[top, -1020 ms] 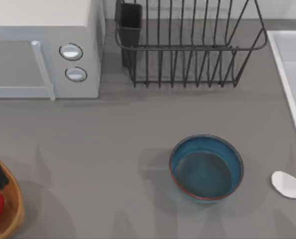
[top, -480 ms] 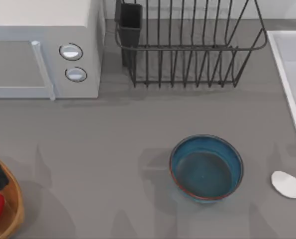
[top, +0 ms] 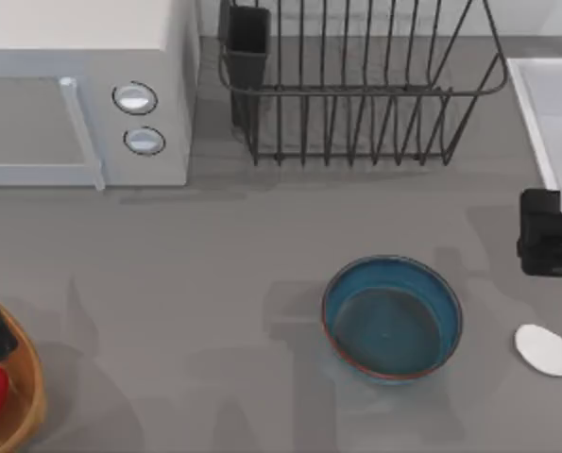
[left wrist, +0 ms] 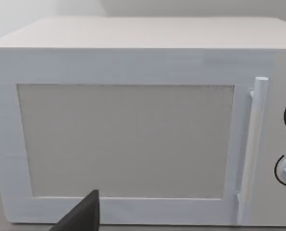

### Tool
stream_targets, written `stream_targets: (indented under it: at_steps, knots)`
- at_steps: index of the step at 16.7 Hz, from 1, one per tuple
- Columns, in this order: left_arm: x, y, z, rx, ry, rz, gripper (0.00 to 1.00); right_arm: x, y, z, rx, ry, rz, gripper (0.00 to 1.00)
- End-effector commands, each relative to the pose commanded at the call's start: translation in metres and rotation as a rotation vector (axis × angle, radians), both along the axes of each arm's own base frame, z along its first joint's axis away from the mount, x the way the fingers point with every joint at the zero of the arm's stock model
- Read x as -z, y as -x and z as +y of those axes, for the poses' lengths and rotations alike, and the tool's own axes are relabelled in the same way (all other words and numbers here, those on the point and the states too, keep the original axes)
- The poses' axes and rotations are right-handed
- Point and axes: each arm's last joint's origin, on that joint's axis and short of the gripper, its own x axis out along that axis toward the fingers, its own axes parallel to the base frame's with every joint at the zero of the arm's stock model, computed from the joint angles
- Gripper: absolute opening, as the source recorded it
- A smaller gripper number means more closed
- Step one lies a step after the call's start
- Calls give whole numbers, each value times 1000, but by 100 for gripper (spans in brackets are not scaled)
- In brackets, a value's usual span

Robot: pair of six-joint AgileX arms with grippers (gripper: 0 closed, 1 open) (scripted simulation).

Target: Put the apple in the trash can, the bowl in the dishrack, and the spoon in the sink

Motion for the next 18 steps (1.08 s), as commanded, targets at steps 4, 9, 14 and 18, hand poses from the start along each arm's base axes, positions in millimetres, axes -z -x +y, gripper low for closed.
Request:
stream_targets:
  at_steps: [4, 9, 14, 18]
  knots:
    - [0, 0, 0, 0, 0, 0, 100, 7, -42, 43, -3, 73, 273, 100]
    - [0, 0, 0, 0, 0, 0, 100, 19, -71, 82, 2, 153, 443, 100]
    - [0, 0, 0, 0, 0, 0, 100, 22, -75, 89, 4, 168, 468, 100]
    - [0, 0, 0, 0, 0, 0, 100, 27, -75, 87, 5, 168, 470, 100]
